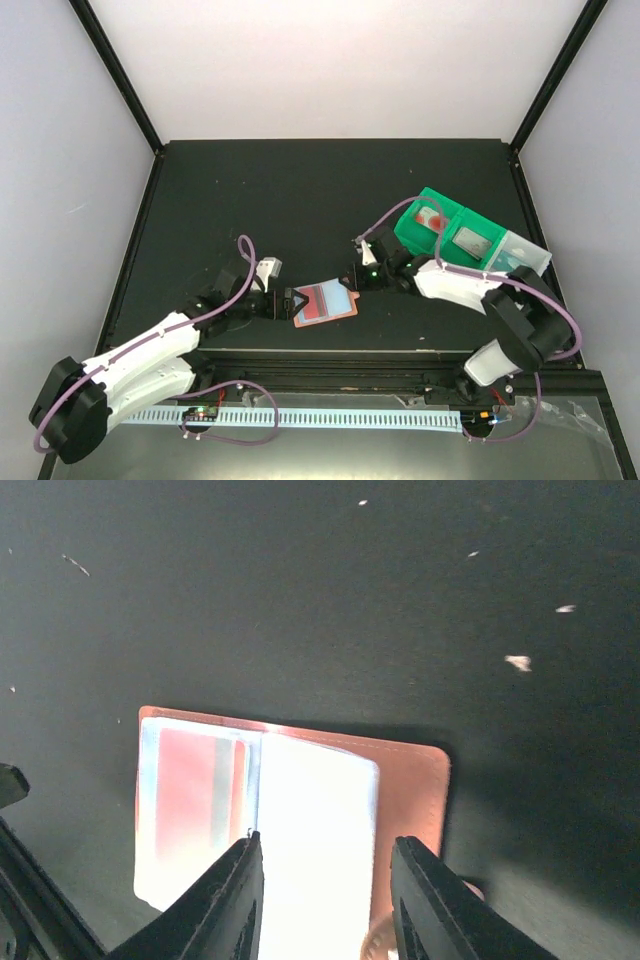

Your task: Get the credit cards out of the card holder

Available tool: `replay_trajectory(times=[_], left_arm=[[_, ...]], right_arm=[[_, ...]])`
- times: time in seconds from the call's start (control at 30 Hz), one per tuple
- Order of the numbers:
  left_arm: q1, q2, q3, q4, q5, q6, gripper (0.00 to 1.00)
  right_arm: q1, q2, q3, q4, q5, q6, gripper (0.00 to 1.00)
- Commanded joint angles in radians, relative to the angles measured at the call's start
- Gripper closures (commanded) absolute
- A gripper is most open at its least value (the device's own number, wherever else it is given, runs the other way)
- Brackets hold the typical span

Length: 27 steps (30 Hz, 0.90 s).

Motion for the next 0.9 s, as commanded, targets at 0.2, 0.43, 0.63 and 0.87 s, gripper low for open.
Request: replay_trajectory(times=[0.2,0.43,0.63,0.87], left_arm=[[0.006,-0.041,-0.019,0.025,0.027,-0.004,0.01],[0.007,-0.004,-0.053,0.150,0.124,-0.053,0.01],[0.005,0.052,-0.088,0.254,0.153,-0.101,0.01],[0.006,0.066,-0.092,0.295,0.150,-0.128,0.01]], right_arm=[[0.060,0.107,0.028,0.047,0.036,-0.021,0.75],[0.085,0.094,-0.016,0.063,0.037,0.003,0.82],[0.122,0.085,-0.052,0.072,0.057,0.053,0.86],[0.156,-0.013,-0.124,0.105,0.034,0.127,0.82]])
